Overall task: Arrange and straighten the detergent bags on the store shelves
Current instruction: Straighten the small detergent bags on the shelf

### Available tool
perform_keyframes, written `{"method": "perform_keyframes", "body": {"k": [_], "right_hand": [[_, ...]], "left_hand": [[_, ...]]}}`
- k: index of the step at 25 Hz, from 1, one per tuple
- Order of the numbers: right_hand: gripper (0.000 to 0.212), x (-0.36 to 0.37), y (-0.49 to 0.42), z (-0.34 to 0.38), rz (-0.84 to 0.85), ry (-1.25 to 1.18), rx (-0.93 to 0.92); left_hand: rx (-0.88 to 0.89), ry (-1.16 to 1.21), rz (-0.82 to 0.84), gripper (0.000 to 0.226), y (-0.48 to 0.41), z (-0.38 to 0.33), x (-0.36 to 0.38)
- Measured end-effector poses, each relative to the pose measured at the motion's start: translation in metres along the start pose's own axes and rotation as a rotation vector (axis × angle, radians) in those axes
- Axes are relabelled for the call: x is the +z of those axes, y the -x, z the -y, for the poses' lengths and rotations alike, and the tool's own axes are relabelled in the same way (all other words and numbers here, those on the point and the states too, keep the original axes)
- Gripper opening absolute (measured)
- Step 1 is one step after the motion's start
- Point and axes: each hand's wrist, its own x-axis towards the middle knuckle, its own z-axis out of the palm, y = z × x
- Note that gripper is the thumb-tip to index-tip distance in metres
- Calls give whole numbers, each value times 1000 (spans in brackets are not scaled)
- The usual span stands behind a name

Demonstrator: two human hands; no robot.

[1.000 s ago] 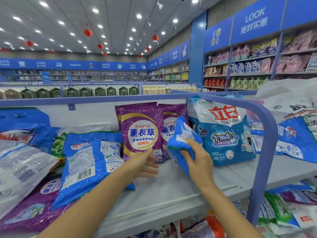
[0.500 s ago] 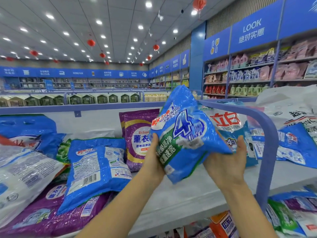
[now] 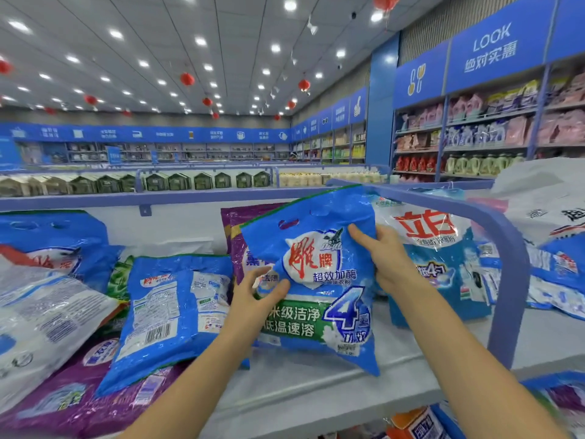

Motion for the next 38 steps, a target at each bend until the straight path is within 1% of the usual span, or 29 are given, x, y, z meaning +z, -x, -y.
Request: {"method": "perform_keyframes", "body": {"k": [2,3,5,6,7,8,9,11,12,14,16,18,19,20,21,22,23,24,25,26,27,29,31,32,35,38], "right_hand": [[10,6,-10,0,59,22,-15],[11,9,-16,1,81,12,-28],[11,11,-24,-1,110,-21,-50],[10,9,-27,-3,129,-15,-57],[10,6,-29,-7,157,4,-61],[11,3,-30,-12,187,25,-60],[12,0,-31,-15,200,34,-54],[11,-1,-32,-15,178,35,-63],[12,0,-34,-12,157,36,-85],[14,3,-38,-2,113,37,-127],[21,7,-41,6,76,32,-159],[29,9,-43,7,68,15,-166],[28,10,-42,6,72,7,-160],[25,11,-40,4,77,3,-149],[21,12,-39,2,82,-5,-136],[19,12,-39,0,85,-17,-125],[18,12,-40,-1,87,-33,-118],[17,12,-41,-1,90,-49,-114],[17,13,-42,-1,89,-66,-110],[17,15,-43,-1,81,-90,-109],[16,19,-42,-2,65,-122,-105],[17,27,-42,-4,5,-187,-93],[18,31,-42,-5,-48,-210,-89],[18,32,-42,-5,-67,-207,-91],[20,32,-43,-3,-135,-150,-115],[19,34,-42,-4,-196,-117,-130]], "left_hand": [[-23,31,-13,35,2,3,0],[-24,68,-3,44,0,4,-2],[-60,149,9,72,-7,-1,-4],[-85,194,2,80,-11,-2,-5],[-94,239,-24,82,-15,-3,-6],[-86,268,-73,77,-19,-2,-6],[-50,266,-129,65,-21,-3,-6],[105,168,-237,30,-24,-12,-3],[181,97,-288,27,-25,-21,-3],[309,20,-366,33,-30,-41,-6],[396,-9,-379,39,-37,-58,-11],[405,-16,-393,41,-39,-63,-12],[382,6,-394,40,-38,-61,-12],[336,60,-373,36,-37,-57,-13],[281,127,-314,30,-35,-50,-17],[217,175,-221,24,-34,-41,-22],[137,182,-120,26,-31,-31,-27],[48,158,-24,31,-28,-22,-31],[-35,122,53,29,-23,-15,-34],[-103,62,111,23,-19,-10,-34],[-135,-26,165,20,-16,-7,-34],[-146,-158,253,35,-17,-2,-34],[-141,-195,274,49,-18,0,-36],[-143,-201,270,51,-19,1,-38],[-162,-208,244,45,-20,1,-37],[-166,-170,169,42,-19,3,-31]]}}
